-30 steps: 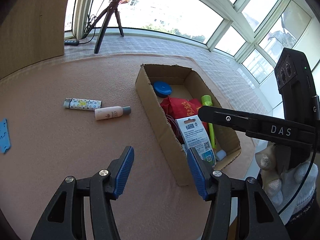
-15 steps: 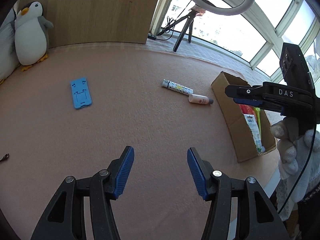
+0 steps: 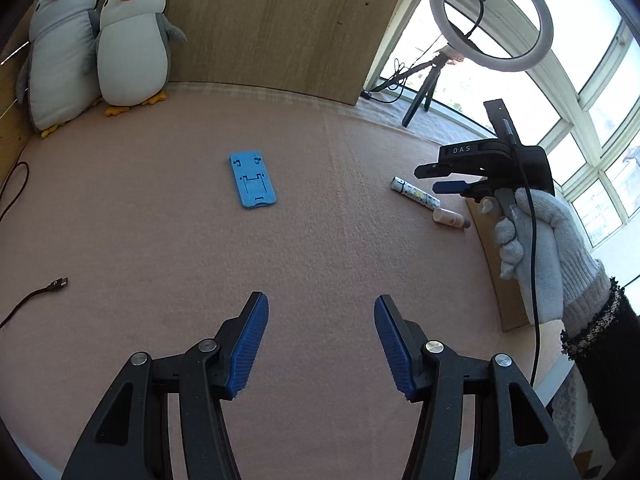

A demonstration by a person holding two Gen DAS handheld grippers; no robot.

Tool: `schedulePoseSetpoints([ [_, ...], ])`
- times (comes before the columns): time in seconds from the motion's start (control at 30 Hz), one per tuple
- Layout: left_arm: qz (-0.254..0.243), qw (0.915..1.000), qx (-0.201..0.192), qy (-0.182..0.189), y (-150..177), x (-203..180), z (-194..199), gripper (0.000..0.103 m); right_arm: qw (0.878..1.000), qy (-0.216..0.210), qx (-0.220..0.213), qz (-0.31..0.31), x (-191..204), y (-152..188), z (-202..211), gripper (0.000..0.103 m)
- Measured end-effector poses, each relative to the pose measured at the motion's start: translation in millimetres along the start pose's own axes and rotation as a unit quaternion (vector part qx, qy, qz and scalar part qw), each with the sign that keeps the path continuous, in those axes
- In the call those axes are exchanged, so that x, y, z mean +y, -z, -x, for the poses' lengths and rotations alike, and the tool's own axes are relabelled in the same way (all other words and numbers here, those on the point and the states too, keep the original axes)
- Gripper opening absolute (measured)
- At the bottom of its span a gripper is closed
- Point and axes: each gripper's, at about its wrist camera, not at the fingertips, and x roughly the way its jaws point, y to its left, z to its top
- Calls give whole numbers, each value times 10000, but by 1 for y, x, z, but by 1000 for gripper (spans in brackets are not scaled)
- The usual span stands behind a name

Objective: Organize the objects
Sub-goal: 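Move the right tool to the patterned lighter and grasp it, then grasp the white bottle with the right gripper while the left gripper grasps the lighter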

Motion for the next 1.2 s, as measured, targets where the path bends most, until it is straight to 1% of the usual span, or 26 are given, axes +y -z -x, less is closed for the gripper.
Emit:
schedulePoseSetpoints([
  [0.07, 40, 10000, -12, -41, 1, 7, 3, 59, 9999, 94, 95, -102, -3, -2, -6, 38],
  [0.17, 131, 9999, 0, -78, 3, 19, 7, 59, 9994, -39, 256, -219, -6, 0, -13, 38],
  [0.23, 180, 9998, 13, -89, 4, 24, 8, 59, 9994, -106, 269, -173, -2, 6, -13, 39],
  [0.33, 246, 9997, 31, -57, 5, 31, 7, 59, 9989, -280, 384, 55, 13, 18, -14, 38],
  [0.4, 260, 9996, 43, -30, 4, 33, 6, 59, 9983, -241, 436, 310, 28, 27, -17, 32],
  [0.43, 260, 9996, 49, -16, 4, 33, 6, 59, 9978, -217, 454, 435, 35, 32, -18, 24],
  [0.47, 256, 9997, 57, -5, 4, 32, 5, 59, 9971, -232, 470, 543, 42, 37, -19, 21],
  [0.53, 245, 9997, 71, 8, 3, 32, 4, 59, 9958, -278, 484, 726, 54, 46, -20, 20],
  [0.63, 248, 9996, 96, 4, 4, 32, 2, 59, 9937, -208, 437, 1010, 71, 59, -20, 20],
  [0.7, 272, 9996, 91, 7, 4, 33, 2, 59, 9914, -437, 603, 1080, 81, 71, -21, 19],
  [0.83, 344, 9994, 90, -28, 6, 39, 2, 59, 9843, -586, 769, 1477, 105, 104, -19, 19],
  [0.93, 412, 9991, 112, -63, 7, 44, 0, 59, 9797, -757, 905, 1620, 118, 124, -19, 19],
  [1.03, 489, 9987, 139, -51, 7, 49, -3, 59, 9724, -972, 1129, 1797, 125, 141, -19, 20],
  [1.1, 491, 9987, 157, -57, 7, 50, -6, 59, 9711, -976, 1175, 1833, 125, 149, -16, 20],
  [1.13, 490, 9986, 172, -47, 6, 50, -8, 59, 9731, -951, 1150, 1756, 122, 149, -13, 23],
  [1.17, 475, 9987, 188, -39, 6, 48, -11, 59, 9764, -936, 1081, 1618, 115, 147, -8, 30],
  [1.2, 440, 9988, 206, -39, 6, 46, -14, 59, 9804, -917, 980, 1443, 107, 144, -2, 34],
])
